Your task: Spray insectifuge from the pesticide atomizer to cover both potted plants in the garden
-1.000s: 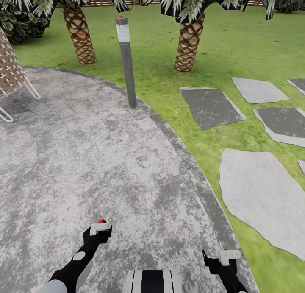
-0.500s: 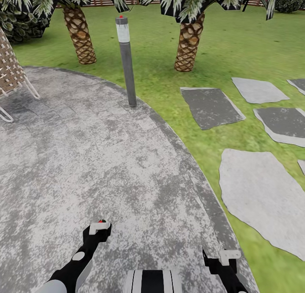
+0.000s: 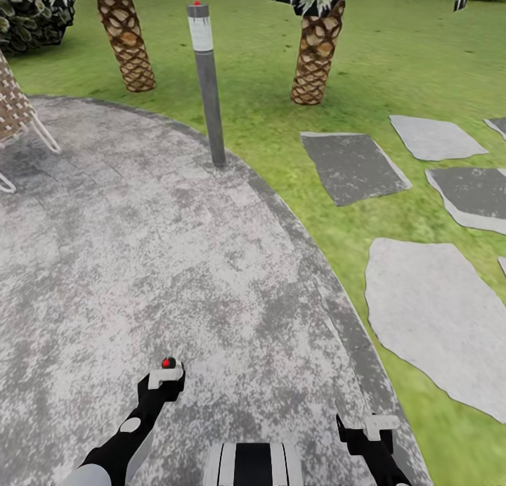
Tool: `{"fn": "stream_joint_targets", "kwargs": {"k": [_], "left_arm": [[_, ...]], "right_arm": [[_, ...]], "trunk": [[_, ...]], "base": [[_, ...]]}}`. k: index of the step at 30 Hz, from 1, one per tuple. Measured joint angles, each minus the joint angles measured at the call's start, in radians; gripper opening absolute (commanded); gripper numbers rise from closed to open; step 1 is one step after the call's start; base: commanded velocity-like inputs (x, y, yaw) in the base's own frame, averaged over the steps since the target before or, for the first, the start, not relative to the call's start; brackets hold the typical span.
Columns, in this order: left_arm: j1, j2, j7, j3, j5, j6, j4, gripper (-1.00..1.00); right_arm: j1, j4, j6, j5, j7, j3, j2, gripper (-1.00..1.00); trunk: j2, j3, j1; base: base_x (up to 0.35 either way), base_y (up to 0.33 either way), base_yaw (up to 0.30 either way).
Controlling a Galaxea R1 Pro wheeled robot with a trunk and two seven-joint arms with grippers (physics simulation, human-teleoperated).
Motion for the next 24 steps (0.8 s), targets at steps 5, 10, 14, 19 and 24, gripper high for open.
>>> {"fn": "stream_joint_targets", "kwargs": {"k": [5,10,14,19,24], "left_arm": [[0.000,0.001,0.000,0.000,0.001,0.000,0.000,1.00],[0.000,0.001,0.000,0.000,0.001,0.000,0.001,1.00],[0.000,0.001,0.000,0.000,0.000,0.001,0.002,1.00],[0.000,0.001,0.000,0.000,0.000,0.000,0.001,1.00],[0.000,0.001,0.000,0.000,0.000,0.000,0.002,1.00]], "right_arm": [[0.000,0.000,0.000,0.000,0.000,0.000,0.000,1.00],[0.000,0.000,0.000,0.000,0.000,0.000,0.000,1.00],[0.000,0.000,0.000,0.000,0.000,0.000,0.000,1.00],[0.000,0.000,0.000,0.000,0.000,0.000,0.000,1.00],[0.000,0.000,0.000,0.000,0.000,0.000,0.000,1.00]], "trunk": [[0.000,-0.003,0.000],[0.000,-0.003,0.000],[0.000,-0.003,0.000],[0.000,-0.003,0.000],[0.000,-0.003,0.000]], "base": [[0.000,0.000,0.000],[0.000,0.000,0.000],[0.055,0.000,0.000],[0.026,0.000,0.000],[0.005,0.000,0.000]]}}
